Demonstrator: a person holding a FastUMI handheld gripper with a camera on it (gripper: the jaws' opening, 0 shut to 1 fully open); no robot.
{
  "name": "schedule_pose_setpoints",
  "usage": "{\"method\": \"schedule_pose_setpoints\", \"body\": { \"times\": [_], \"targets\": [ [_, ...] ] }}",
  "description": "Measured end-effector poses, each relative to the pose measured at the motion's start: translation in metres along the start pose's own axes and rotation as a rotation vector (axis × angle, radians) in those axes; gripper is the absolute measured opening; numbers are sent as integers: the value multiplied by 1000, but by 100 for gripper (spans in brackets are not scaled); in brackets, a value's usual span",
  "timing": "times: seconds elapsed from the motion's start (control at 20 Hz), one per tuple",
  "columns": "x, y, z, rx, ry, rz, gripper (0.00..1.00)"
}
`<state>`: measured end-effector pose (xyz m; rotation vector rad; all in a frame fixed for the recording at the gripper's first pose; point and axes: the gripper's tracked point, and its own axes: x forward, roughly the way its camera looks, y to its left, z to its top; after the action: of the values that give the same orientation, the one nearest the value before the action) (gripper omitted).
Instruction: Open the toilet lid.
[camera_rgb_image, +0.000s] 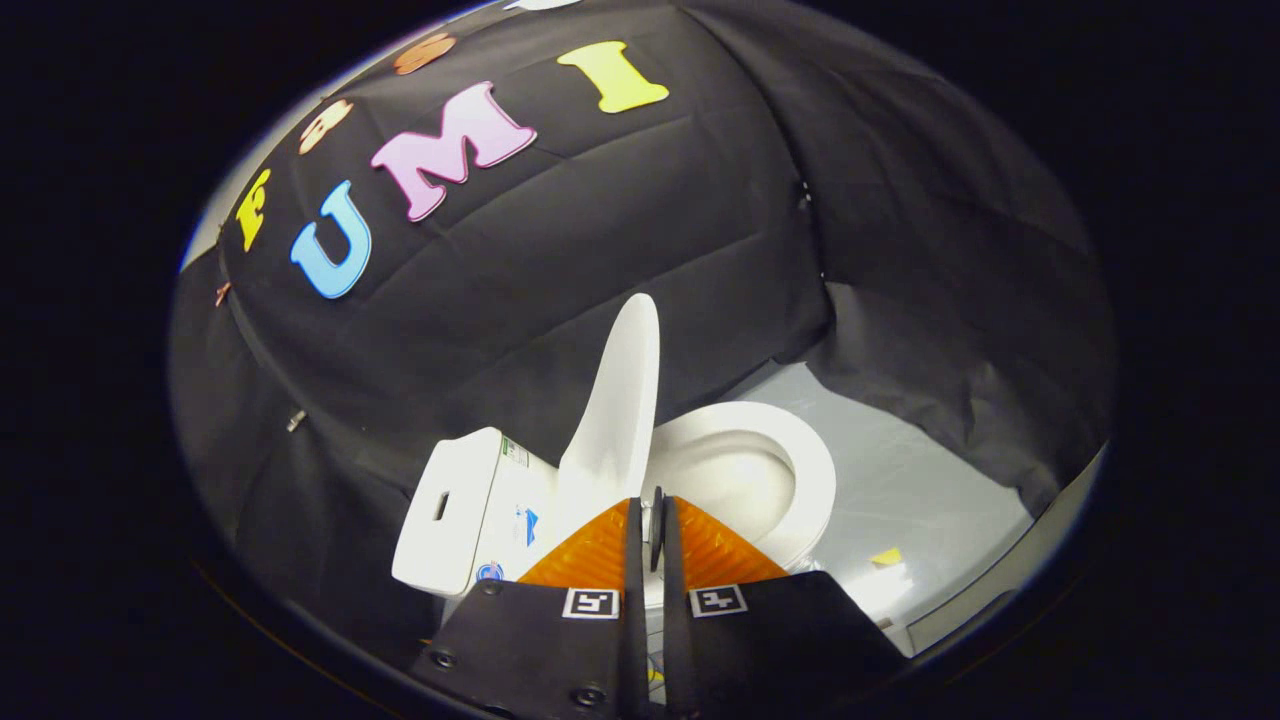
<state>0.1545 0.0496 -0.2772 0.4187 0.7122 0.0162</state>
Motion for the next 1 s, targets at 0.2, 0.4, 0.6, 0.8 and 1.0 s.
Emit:
{"method": "schedule_pose_setpoints", "body": {
  "times": [0.2, 0.4, 0.6, 0.8, 1.0],
  "targets": [
    [-12, 41, 5, -33, -8, -17, 12],
    [-18, 83, 8, -91, -28, -22, 12],
    [-25, 122, 5, -139, -43, -28, 11],
    [-31, 165, -4, -180, -42, 5, 12],
    [-32, 202, -14, -246, -52, -6, 14]
  ]
}}
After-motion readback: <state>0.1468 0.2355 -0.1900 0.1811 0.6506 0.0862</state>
